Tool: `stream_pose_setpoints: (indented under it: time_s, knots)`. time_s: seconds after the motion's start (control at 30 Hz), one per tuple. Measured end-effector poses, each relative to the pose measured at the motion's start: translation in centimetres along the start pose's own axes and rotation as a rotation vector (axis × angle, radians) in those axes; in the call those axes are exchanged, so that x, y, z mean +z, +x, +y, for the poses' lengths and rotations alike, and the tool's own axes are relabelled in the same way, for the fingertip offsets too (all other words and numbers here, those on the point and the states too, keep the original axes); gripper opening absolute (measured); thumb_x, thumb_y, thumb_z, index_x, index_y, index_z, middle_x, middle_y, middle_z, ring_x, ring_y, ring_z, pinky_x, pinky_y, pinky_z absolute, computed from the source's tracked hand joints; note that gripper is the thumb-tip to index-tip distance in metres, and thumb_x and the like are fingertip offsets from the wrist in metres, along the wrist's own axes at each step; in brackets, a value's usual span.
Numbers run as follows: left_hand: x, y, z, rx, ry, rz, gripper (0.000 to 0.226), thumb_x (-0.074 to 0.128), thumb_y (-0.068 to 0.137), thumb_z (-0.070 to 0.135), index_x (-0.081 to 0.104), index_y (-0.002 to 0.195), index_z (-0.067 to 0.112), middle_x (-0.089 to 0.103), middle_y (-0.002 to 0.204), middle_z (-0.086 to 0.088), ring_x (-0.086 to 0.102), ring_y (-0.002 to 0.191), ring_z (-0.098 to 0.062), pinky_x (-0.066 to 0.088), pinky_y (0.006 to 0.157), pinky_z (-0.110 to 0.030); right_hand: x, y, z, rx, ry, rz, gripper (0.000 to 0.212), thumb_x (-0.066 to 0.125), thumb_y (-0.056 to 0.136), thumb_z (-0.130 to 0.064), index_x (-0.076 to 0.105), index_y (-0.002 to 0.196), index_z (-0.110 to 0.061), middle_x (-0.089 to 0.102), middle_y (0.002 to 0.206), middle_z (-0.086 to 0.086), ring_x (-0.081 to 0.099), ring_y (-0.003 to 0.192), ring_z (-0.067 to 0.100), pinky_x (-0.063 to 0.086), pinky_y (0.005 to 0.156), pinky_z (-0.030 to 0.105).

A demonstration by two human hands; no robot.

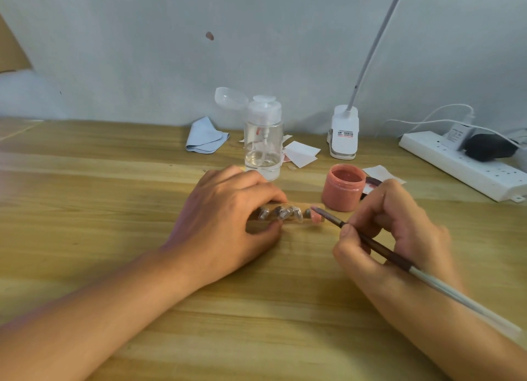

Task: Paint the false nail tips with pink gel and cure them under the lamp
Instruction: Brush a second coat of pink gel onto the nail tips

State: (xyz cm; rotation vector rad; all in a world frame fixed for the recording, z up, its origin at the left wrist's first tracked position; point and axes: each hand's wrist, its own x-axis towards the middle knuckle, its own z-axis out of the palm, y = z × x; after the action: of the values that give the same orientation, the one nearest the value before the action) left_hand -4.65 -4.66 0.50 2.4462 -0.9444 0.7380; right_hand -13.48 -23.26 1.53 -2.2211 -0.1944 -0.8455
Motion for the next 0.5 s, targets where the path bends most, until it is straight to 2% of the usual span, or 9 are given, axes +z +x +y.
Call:
stream_pose_setpoints:
  time_s: [0.23, 0.37, 0.5]
  knots:
    - [0.01, 0.05, 0.07, -0.002, 0.007, -0.005, 0.019, 0.070, 0.077, 0.036, 0.071, 0.095, 0.034, 0.064, 0.089, 0.017, 0.048, 0.085, -0.008, 0.038, 0.080, -0.028, -0.29, -0.17, -0.19, -0.023, 0.068, 0.051, 0.011, 0.053, 0.069, -0.031, 0.045, 0.075, -0.025, 0.060, 0.069, -0.006, 0.058, 0.068, 0.017, 0.043, 0.074, 0.036]
    - [-0.03, 0.02, 0.05, 0.004, 0.001, -0.003, 0.019, 0.069, 0.076, 0.036, 0.071, 0.095, 0.033, 0.064, 0.089, 0.017, 0.048, 0.085, -0.008, 0.038, 0.079, -0.028, -0.16, -0.01, -0.13, -0.007, 0.023, 0.008, 0.014, 0.060, 0.069, -0.021, 0.047, 0.074, -0.021, 0.061, 0.067, -0.006, 0.058, 0.066, 0.016, 0.041, 0.075, 0.035]
    - [0.03, 0.04, 0.03, 0.004, 0.006, -0.003, 0.019, 0.068, 0.076, 0.037, 0.070, 0.095, 0.034, 0.064, 0.088, 0.017, 0.048, 0.085, -0.007, 0.038, 0.079, -0.028, -0.21, -0.01, -0.23, 0.003, 0.050, 0.055, 0.016, 0.060, 0.067, -0.015, 0.047, 0.073, -0.022, 0.061, 0.067, -0.009, 0.057, 0.066, 0.016, 0.044, 0.075, 0.040]
